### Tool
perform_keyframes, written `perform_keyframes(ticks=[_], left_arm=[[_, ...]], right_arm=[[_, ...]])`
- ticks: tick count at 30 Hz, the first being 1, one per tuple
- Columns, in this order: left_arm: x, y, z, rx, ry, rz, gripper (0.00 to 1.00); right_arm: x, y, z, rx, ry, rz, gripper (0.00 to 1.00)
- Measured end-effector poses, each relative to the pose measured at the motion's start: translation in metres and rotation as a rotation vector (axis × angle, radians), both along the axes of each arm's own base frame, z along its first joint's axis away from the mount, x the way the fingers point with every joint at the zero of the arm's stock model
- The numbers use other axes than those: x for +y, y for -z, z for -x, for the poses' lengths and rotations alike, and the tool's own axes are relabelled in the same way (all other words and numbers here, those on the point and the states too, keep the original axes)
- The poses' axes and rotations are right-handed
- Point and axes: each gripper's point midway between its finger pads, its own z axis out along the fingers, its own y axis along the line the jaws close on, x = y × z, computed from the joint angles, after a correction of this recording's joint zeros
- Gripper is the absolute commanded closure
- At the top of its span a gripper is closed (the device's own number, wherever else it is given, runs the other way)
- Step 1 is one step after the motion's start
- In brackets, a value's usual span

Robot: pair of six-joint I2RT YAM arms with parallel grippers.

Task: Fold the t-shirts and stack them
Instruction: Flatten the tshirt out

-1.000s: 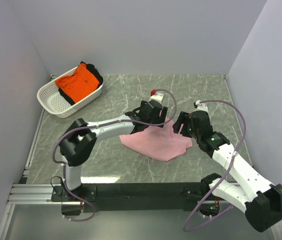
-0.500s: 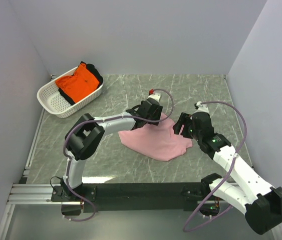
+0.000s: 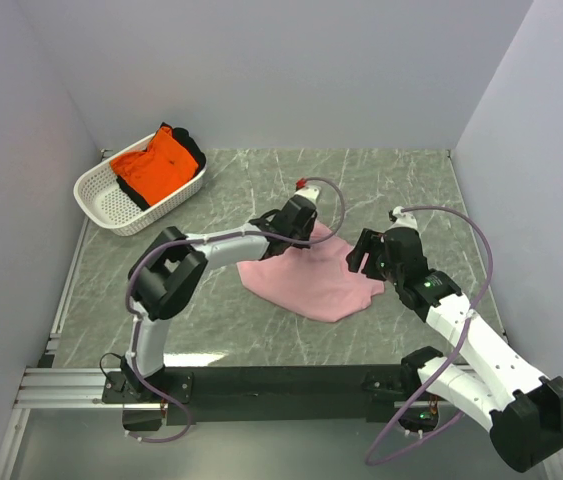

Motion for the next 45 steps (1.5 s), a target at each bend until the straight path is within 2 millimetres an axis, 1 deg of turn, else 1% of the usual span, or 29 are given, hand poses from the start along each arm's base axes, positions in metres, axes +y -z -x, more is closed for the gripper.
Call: perform_keyframes(ticks=[2, 4, 5, 7, 8, 10, 11, 12, 13, 14, 16, 17, 18, 20, 21, 22, 23, 24, 26, 27, 28, 29, 31, 32, 34, 36, 39, 42, 45], left_arm=[[0.012, -0.010, 0.005, -0.010, -0.018, 0.003, 1.00], [0.031, -0.026, 0.014, -0.026, -0.049, 0.013, 0.99], [0.043, -0.042, 0.019, -0.047, -0.069, 0.027, 1.00], [0.069, -0.082, 0.028, -0.111, -0.109, 0.082, 1.00], [0.084, -0.106, 0.034, -0.149, -0.131, 0.116, 0.99], [0.105, -0.146, 0.039, -0.220, -0.179, 0.182, 0.99], [0.116, -0.164, 0.040, -0.254, -0.210, 0.215, 0.99], [0.127, -0.175, 0.041, -0.280, -0.246, 0.238, 0.99], [0.140, -0.177, 0.042, -0.291, -0.288, 0.246, 0.99], [0.151, -0.172, 0.043, -0.287, -0.322, 0.238, 1.00], [0.178, -0.141, 0.047, -0.241, -0.404, 0.177, 1.00], [0.194, -0.118, 0.051, -0.205, -0.447, 0.128, 1.00], [0.210, -0.097, 0.057, -0.165, -0.487, 0.076, 0.91], [0.235, -0.067, 0.069, -0.105, -0.549, -0.008, 0.72], [0.244, -0.060, 0.074, -0.087, -0.569, -0.033, 0.53], [0.252, -0.056, 0.078, -0.073, -0.587, -0.052, 0.47], [0.254, -0.058, 0.080, -0.072, -0.599, -0.046, 0.42], [0.254, -0.062, 0.079, -0.081, -0.605, -0.027, 0.37], [0.245, -0.073, 0.077, -0.102, -0.595, 0.011, 0.32], [0.238, -0.078, 0.076, -0.113, -0.580, 0.028, 0.28], [0.225, -0.084, 0.076, -0.123, -0.553, 0.042, 0.27], [0.210, -0.090, 0.075, -0.133, -0.522, 0.056, 0.26], [0.169, -0.102, 0.072, -0.141, -0.435, 0.090, 0.24], [0.144, -0.109, 0.066, -0.147, -0.390, 0.118, 0.24], [0.110, -0.111, 0.065, -0.142, -0.317, 0.136, 0.24], [0.078, -0.105, 0.060, -0.126, -0.253, 0.140, 0.23], [0.046, -0.084, 0.056, -0.087, -0.180, 0.108, 0.23], [0.024, -0.059, 0.056, -0.047, -0.126, 0.061, 0.23], [0.013, -0.041, 0.063, -0.009, -0.087, 0.029, 0.23]], right_arm=[[0.000, 0.000, 0.000, 0.001, 0.000, 0.000, 0.26], [0.000, 0.001, 0.000, 0.002, 0.000, 0.001, 0.26], [0.000, 0.001, 0.000, 0.002, 0.000, 0.001, 0.26], [0.000, 0.001, -0.001, 0.005, 0.000, 0.003, 0.26], [0.001, 0.003, -0.001, 0.009, 0.000, 0.004, 0.26], [0.001, 0.007, -0.003, 0.025, -0.001, 0.008, 0.28], [0.002, 0.011, -0.004, 0.037, -0.002, 0.011, 0.28], [0.003, 0.014, -0.005, 0.046, -0.005, 0.009, 0.28], [0.005, 0.017, -0.005, 0.057, -0.011, 0.005, 0.29], [0.008, 0.019, -0.006, 0.066, -0.016, 0.000, 0.29], [0.012, 0.022, -0.007, 0.075, -0.027, -0.011, 0.29], [0.013, 0.022, -0.008, 0.077, -0.031, -0.013, 0.29], [0.013, 0.023, -0.008, 0.078, -0.034, -0.015, 0.29], [0.014, 0.023, -0.008, 0.078, -0.037, -0.018, 0.29], [0.015, 0.022, -0.008, 0.078, -0.040, -0.021, 0.29], [0.016, 0.022, -0.008, 0.076, -0.044, -0.025, 0.29], [0.017, 0.021, -0.009, 0.074, -0.046, -0.028, 0.29], [0.017, 0.021, -0.009, 0.071, -0.048, -0.031, 0.29], [0.019, 0.019, -0.010, 0.063, -0.052, -0.036, 0.29], [0.019, 0.019, -0.011, 0.061, -0.052, -0.038, 0.29], [0.020, 0.018, -0.011, 0.059, -0.054, -0.039, 0.29], [0.020, 0.018, -0.011, 0.058, -0.055, -0.040, 0.29], [0.021, 0.018, -0.011, 0.058, -0.055, -0.043, 0.29], [0.021, 0.018, -0.011, 0.057, -0.055, -0.043, 0.29], [0.021, 0.018, -0.011, 0.057, -0.054, -0.043, 0.29], [0.020, 0.017, -0.011, 0.053, -0.054, -0.044, 0.29], [0.020, 0.012, -0.011, 0.039, -0.054, -0.049, 0.28], [0.020, 0.007, -0.011, 0.021, -0.051, -0.054, 0.28], [0.019, 0.004, -0.011, 0.010, -0.050, -0.057, 0.28]])
